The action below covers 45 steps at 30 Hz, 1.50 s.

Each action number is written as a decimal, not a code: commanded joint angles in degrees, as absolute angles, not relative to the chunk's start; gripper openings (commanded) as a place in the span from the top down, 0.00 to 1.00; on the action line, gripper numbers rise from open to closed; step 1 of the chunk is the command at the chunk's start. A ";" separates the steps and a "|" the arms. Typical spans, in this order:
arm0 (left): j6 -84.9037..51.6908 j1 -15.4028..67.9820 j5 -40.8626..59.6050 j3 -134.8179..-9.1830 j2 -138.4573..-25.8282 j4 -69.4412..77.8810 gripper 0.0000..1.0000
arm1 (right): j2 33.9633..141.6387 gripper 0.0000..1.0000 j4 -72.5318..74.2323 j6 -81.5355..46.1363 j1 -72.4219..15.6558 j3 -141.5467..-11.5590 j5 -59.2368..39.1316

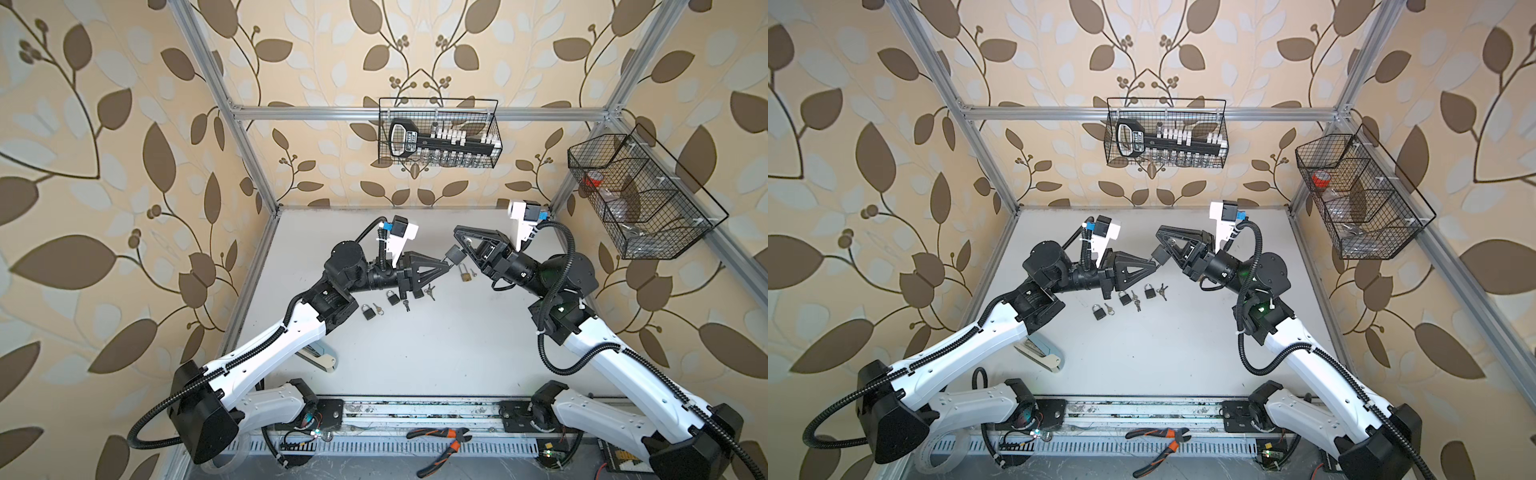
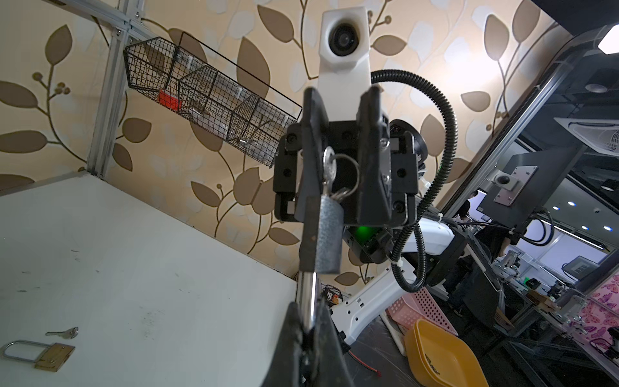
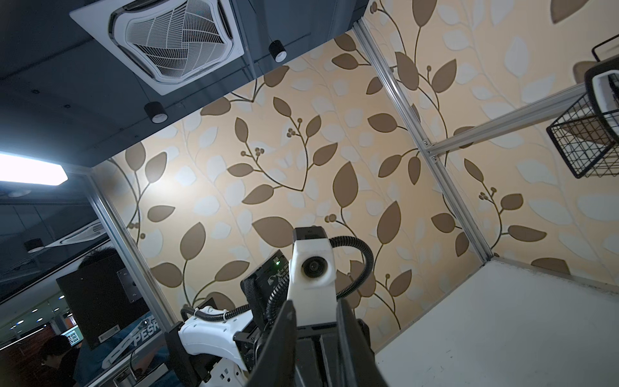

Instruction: Lock with the key

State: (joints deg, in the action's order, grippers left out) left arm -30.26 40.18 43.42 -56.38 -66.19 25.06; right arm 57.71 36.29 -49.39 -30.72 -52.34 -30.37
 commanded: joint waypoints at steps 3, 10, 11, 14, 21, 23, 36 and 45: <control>-29.21 40.56 42.86 -59.40 -64.21 25.11 1.00 | 57.70 1.00 38.50 -49.88 -30.85 -51.60 -32.58; -25.79 39.94 40.95 -61.73 -62.30 16.53 1.00 | 55.54 0.31 29.70 -40.29 -30.05 -53.17 -31.82; -25.30 39.38 41.09 -62.35 -61.94 14.64 1.00 | 54.88 0.30 27.22 -38.28 -29.49 -53.60 -31.87; -23.42 37.49 42.80 -63.95 -60.84 9.35 1.00 | 53.24 0.30 20.64 -33.02 -26.54 -54.86 -32.62; -13.38 35.38 47.53 -71.23 -59.41 -9.10 1.00 | 52.26 0.49 12.10 -22.88 -19.12 -57.84 -45.56; -10.10 35.37 48.65 -73.39 -59.46 -14.40 1.00 | 52.41 0.60 8.51 -19.62 -19.02 -59.53 -45.33; -3.79 35.45 53.41 -79.79 -63.97 -25.72 1.00 | 53.69 0.92 -2.53 -6.45 -31.95 -64.09 -16.75; -4.22 35.38 52.21 -79.63 -64.42 -24.80 1.00 | 52.43 0.96 -3.60 -0.21 -39.53 -63.40 -6.40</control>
State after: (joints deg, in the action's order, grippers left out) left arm -5.65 35.55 50.98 -77.30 -65.01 -26.85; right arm 53.21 -2.26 -3.95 -38.22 -62.28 -11.40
